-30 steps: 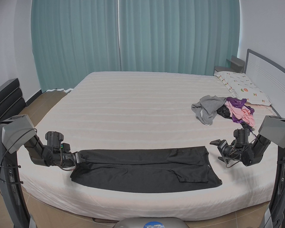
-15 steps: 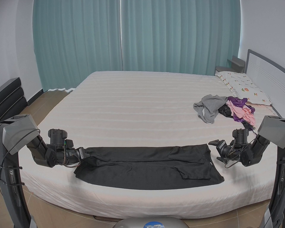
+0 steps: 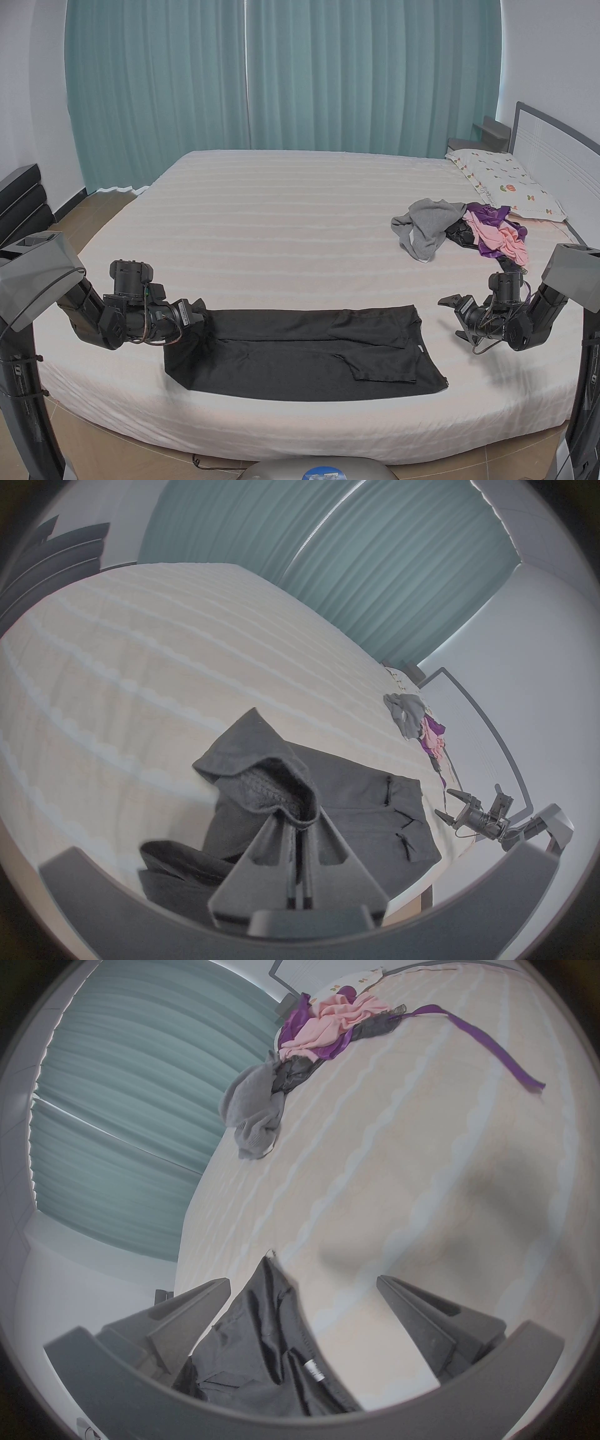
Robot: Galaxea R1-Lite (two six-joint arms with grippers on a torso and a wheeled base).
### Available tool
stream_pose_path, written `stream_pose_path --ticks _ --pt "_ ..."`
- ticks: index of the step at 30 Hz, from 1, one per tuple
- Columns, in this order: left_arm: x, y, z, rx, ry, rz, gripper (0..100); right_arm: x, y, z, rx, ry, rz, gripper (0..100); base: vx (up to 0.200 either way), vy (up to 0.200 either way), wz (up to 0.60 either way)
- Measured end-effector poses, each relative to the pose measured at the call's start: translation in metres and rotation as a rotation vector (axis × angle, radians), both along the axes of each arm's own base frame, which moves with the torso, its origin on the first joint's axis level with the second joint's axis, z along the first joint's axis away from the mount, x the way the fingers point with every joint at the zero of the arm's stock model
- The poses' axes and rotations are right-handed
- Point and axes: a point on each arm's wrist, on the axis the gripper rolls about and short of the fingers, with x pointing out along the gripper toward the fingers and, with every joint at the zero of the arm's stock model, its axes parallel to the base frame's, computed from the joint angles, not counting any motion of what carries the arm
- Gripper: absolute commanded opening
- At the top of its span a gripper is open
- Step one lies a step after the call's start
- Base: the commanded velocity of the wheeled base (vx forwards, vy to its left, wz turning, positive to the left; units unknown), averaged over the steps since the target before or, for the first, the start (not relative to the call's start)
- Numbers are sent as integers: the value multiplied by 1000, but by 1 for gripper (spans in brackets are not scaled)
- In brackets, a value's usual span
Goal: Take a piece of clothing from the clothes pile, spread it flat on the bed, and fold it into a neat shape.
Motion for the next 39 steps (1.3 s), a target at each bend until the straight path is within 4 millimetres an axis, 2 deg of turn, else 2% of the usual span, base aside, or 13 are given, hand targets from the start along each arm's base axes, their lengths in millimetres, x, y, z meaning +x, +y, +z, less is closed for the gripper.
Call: stream_pose_path --ticks 17,31,39 --pt "-9 -55 23 -11 35 -106 0 0 1 0 -2 1 3 100 0 -200 0" --pt "-6 -101 39 20 33 -182 0 0 1 0 -5 0 6 100 0 -200 0" --pt "0 -125 33 85 7 -152 0 0 1 -1 -7 1 7 100 0 0 0"
